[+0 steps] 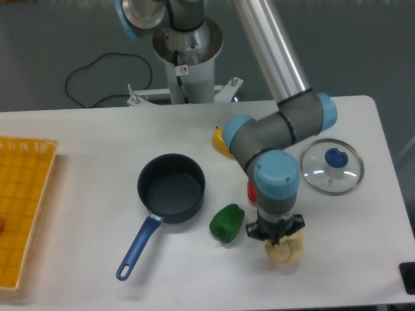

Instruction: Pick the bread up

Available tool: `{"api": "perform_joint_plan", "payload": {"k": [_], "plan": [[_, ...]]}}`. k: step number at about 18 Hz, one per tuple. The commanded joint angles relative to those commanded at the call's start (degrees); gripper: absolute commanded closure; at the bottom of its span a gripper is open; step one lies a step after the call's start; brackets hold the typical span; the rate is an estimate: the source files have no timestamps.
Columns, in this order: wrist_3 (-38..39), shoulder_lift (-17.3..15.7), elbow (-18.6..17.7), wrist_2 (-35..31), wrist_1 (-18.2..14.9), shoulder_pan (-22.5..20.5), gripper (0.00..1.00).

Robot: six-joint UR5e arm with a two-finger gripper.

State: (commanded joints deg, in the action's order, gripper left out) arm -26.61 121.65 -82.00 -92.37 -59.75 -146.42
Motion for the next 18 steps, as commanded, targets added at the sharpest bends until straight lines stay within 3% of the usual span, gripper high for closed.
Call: {"api": "perform_joint_plan", "payload": {"k": [4,8,18], "plan": [[-5.6,-3.2,0.2,0.8,-5.2,-2.6,1.0],[-16.8,-6.2,0.5,2.3,-11.6,-4.9,1.0],[-36.1,-9.5,-0.1,1.9,-15.0,-9.4,1.0]]}}
